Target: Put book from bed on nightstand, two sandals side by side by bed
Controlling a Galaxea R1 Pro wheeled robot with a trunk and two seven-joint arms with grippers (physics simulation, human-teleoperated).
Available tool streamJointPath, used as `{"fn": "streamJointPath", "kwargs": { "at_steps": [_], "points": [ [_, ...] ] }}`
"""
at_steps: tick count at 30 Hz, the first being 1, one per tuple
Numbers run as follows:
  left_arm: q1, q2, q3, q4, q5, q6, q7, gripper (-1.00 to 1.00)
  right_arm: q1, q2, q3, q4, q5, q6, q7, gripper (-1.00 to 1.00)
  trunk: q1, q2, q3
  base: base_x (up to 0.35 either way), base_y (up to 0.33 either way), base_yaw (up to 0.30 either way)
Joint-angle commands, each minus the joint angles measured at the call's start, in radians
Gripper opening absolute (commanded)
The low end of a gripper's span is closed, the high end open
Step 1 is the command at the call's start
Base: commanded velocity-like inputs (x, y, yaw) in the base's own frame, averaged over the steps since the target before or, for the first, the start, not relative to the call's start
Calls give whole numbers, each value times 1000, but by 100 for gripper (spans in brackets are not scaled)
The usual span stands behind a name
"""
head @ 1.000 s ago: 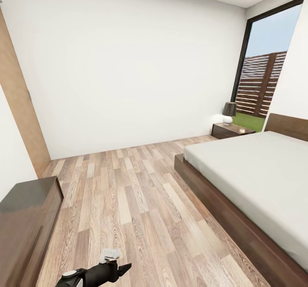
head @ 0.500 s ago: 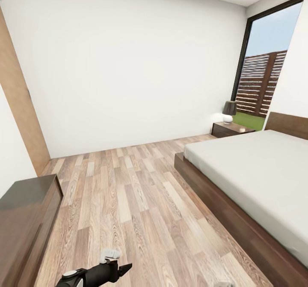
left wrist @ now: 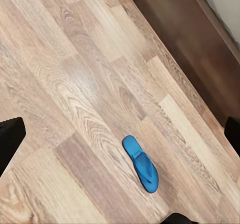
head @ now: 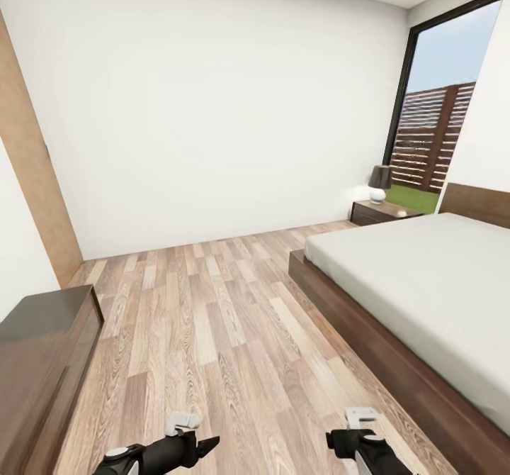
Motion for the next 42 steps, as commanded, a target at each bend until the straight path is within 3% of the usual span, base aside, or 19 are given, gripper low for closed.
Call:
{"fn": "streamJointPath", "kwargs": {
  "at_steps": [1, 11, 30, 37, 42],
  "points": [
    [-1, 0, 2, 0, 9, 11, -4, 100, -4, 0, 0, 0, 1, 10, -2, 100, 4, -8, -4, 0, 0, 0],
    [-1, -1, 2, 0, 9, 11, -4, 100, -18, 0, 2, 57, 2, 24, -4, 100, 42, -78, -36, 0, 0, 0],
    [-1, -1, 1, 0, 9, 8, 0, 100, -19, 1, 4, 65, 2, 23, -4, 100, 115, -211, -95, 0, 0, 0],
    [-1, -1, 1, 0, 9, 8, -1, 100, -18, 3, 6, 70, 1, 8, -4, 100, 142, -260, -117, 0, 0, 0],
    [-1, -1, 1, 0, 9, 8, 0, 100, -18, 2, 4, 135, 2, -39, -3, 100, 161, -295, -133, 0, 0, 0]
  ]
}}
